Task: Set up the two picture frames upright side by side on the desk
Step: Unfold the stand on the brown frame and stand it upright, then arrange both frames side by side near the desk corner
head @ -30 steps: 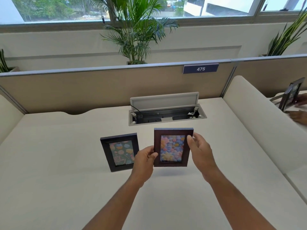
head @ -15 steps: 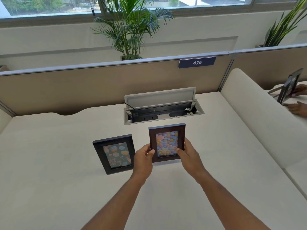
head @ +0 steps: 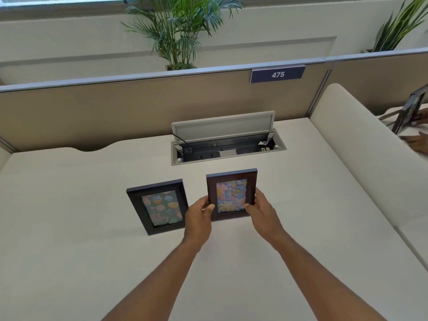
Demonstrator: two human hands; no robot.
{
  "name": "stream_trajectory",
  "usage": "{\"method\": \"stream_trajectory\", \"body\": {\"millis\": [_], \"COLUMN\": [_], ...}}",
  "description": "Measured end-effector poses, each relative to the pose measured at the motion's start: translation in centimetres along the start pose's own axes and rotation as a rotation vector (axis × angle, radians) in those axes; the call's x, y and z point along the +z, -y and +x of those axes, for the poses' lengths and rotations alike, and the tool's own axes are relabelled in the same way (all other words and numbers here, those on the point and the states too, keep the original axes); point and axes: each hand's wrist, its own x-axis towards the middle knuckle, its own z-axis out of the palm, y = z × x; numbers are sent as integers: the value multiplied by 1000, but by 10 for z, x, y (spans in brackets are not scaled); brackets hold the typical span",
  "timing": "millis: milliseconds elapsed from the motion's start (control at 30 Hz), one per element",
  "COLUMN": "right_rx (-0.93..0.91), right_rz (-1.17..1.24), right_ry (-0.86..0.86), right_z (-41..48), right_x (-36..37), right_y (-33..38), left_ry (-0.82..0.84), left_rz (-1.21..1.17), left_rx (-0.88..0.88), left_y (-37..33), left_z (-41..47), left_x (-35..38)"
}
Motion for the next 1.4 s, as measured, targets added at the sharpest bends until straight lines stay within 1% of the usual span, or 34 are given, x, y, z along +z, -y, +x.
{"method": "stream_trajectory", "body": {"millis": [267, 367, 467, 567, 633, 733, 833, 933, 1100, 1233, 1267, 1333, 1400], "right_rx": [7, 18, 33, -54, -114, -184, -225, -265, -326, -313, -294, -247, -180], "right_rz": [14, 11, 9, 43, 40, 34, 36, 31, -2, -39, -49, -53, -49], "right_ry": [5, -22, -194, -365, -416, -432, -406, -361, -248, -87, -46, 29, 99], "right_z": [1, 0, -10, -25, -36, -48, -55, -60, -67, -65, -62, -56, -49], "right_x": [0, 2, 4, 10, 17, 27, 37, 50, 75, 100, 105, 116, 124], "right_y": [-1, -3, -5, -7, -9, -8, -2, 4, 17, 26, 29, 35, 41], "left_ry": [18, 9, -32, -68, -92, -133, -190, -280, -545, -735, -754, -741, -660], "left_rz": [-6, -16, 35, 156, 185, 120, 15, -37, -79, -124, -132, -147, -167], "left_rx": [-20, -47, -48, 10, 27, 17, 20, 31, 102, 88, 71, 4, -95], "left_y": [1, -2, 1, 10, 14, 11, 2, -10, -16, -11, -9, -5, -3], "left_z": [-1, -10, -27, -53, -65, -75, -77, -80, -95, -97, -94, -86, -77], "left_x": [-2, -2, -5, -10, -14, -23, -33, -45, -67, -95, -103, -118, -130]}}
